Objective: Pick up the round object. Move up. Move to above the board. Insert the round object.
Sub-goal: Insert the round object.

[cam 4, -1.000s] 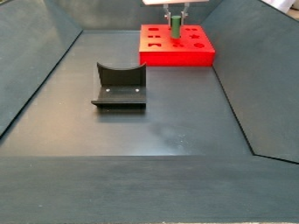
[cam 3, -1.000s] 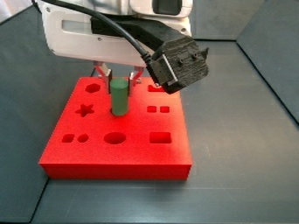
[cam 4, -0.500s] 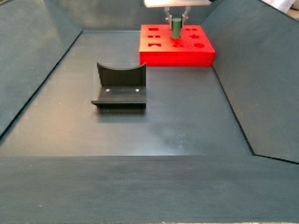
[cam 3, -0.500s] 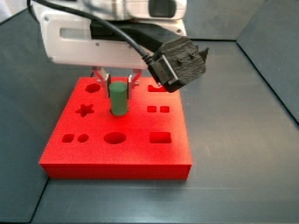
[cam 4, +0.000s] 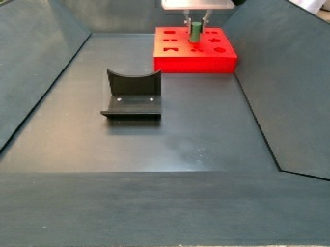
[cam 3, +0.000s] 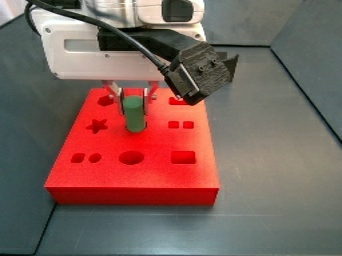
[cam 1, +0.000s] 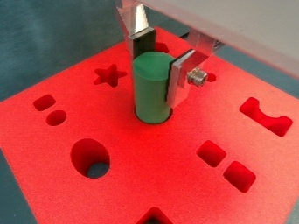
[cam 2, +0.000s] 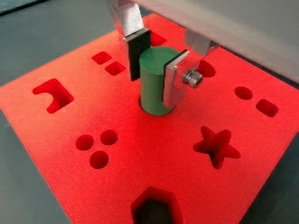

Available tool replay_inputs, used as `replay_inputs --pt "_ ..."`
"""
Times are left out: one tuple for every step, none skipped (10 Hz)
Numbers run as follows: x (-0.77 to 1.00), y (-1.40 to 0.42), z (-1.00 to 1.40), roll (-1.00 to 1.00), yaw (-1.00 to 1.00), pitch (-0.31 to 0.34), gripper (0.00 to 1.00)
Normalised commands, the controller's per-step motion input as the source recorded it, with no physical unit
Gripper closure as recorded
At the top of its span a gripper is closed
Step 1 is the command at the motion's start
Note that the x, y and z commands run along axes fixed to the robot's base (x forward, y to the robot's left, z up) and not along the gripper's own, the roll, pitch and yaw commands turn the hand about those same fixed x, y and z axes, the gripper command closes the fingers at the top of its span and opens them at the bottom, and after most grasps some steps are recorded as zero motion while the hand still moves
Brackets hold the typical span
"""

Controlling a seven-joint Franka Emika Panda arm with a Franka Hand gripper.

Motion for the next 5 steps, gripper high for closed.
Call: replay_inputs --pt "-0.24 -0.07 -0.94 0.12 -0.02 -0.154 1.00" --pt "-0.32 -0.02 -0.98 0.13 -0.03 -0.100 1.00" --pt "-0.12 0.00 -0.01 -0.02 0.00 -0.111 1.00" --pt "-0.01 0.00 0.00 0.00 0.00 -0.011 1.00" --pt "0.00 0.00 0.00 0.00 0.00 0.000 1.00"
